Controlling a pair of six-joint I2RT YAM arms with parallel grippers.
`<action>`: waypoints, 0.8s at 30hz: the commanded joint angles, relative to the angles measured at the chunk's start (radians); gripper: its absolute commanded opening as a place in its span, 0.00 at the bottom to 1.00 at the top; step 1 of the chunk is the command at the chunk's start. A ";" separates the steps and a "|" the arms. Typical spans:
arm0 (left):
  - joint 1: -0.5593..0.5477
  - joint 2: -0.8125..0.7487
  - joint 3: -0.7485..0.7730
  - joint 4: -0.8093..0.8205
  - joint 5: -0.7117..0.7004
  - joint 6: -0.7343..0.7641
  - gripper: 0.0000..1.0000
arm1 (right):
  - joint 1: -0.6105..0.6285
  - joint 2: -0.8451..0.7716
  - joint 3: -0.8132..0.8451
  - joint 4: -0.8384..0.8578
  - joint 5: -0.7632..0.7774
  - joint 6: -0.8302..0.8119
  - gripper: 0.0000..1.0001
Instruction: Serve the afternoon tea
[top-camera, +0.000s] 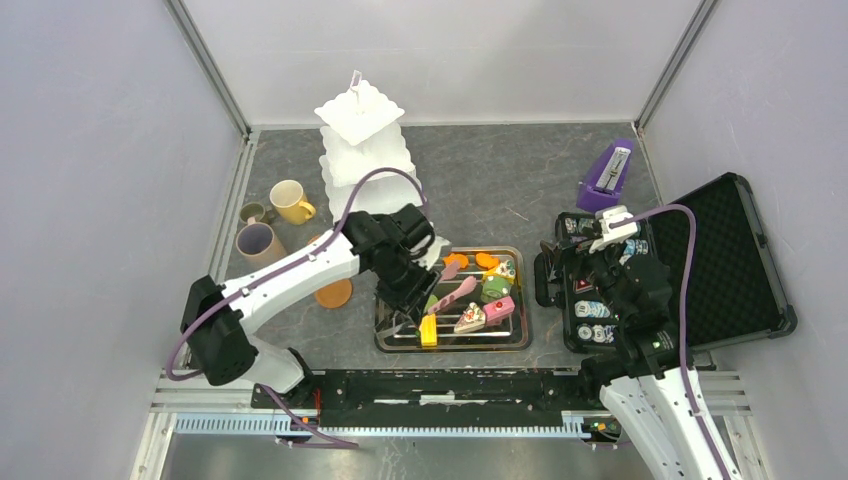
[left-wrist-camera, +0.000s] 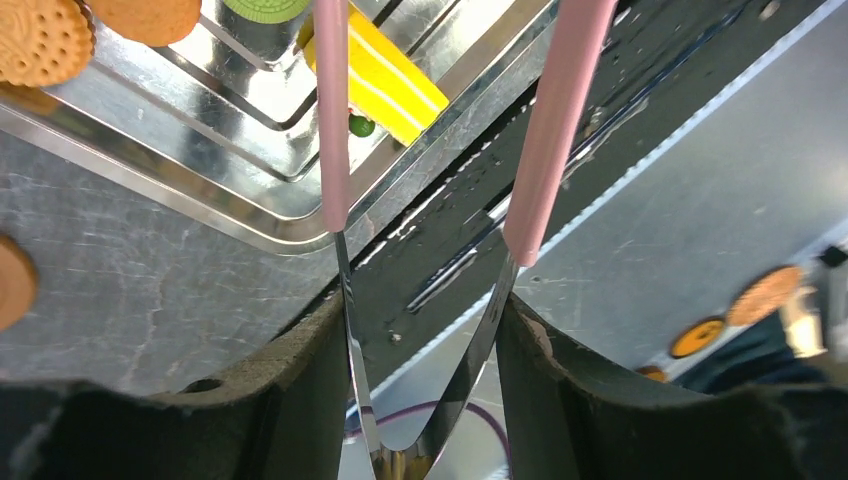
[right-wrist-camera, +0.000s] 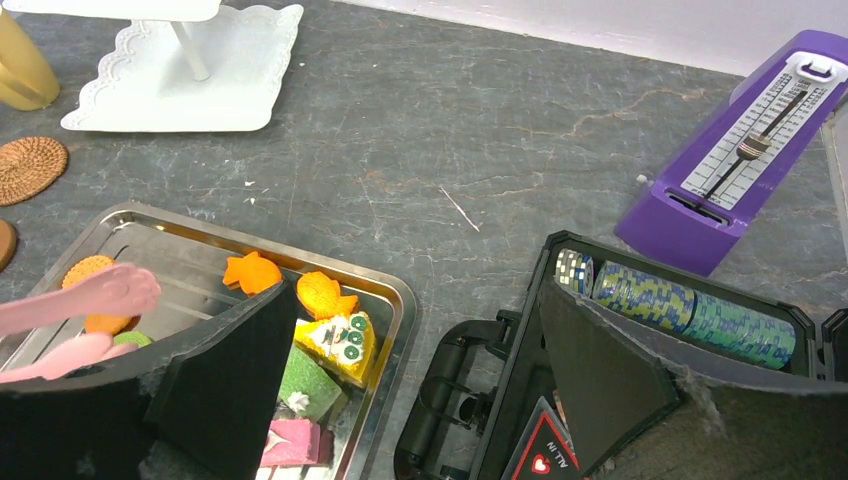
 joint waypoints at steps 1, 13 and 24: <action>-0.105 -0.003 0.053 -0.001 -0.159 0.087 0.54 | -0.004 -0.009 0.000 0.003 0.008 0.002 0.98; -0.265 0.096 0.060 -0.022 -0.263 0.036 0.55 | -0.004 -0.015 -0.013 0.007 0.011 0.001 0.98; -0.303 0.117 0.019 0.006 -0.254 -0.013 0.55 | -0.004 -0.023 -0.024 0.007 0.017 0.010 0.98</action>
